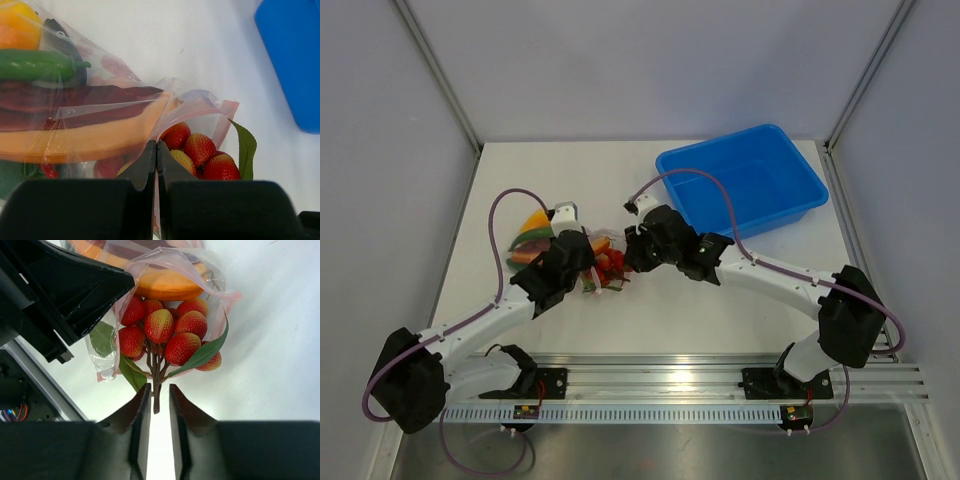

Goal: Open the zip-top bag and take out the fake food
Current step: Pick up the fake fruit from the zipper food storage bag.

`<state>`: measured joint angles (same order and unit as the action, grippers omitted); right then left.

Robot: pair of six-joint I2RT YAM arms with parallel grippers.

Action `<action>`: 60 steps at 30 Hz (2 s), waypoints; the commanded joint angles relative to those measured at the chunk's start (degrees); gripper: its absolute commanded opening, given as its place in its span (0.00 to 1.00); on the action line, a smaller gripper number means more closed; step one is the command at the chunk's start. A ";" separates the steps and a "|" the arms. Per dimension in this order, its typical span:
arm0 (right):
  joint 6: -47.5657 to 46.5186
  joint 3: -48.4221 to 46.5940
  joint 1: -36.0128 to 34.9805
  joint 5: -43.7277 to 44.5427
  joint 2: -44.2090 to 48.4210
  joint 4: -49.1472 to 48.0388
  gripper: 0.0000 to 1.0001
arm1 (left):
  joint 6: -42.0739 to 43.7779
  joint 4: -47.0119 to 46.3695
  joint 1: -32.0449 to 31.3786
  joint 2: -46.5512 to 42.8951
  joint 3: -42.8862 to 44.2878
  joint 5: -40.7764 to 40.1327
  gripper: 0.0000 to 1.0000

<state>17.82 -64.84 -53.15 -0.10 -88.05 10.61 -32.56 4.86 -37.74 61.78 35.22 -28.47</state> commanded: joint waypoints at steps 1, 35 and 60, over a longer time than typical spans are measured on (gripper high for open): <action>-1.04 -3.80 0.67 -2.89 1.13 4.67 0.30 | -0.93 -2.05 0.47 0.27 1.78 0.96 0.00; 3.45 -4.07 0.59 -13.35 -8.63 2.48 0.00 | -1.72 -2.14 0.82 -0.52 1.34 1.84 0.00; 2.83 0.59 3.13 2.11 8.67 7.06 0.00 | -3.66 -1.00 3.37 -0.25 1.08 4.04 0.00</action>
<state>21.23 -64.45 -50.92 -2.37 -83.79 19.66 -35.68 5.02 -34.81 62.00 35.22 -24.45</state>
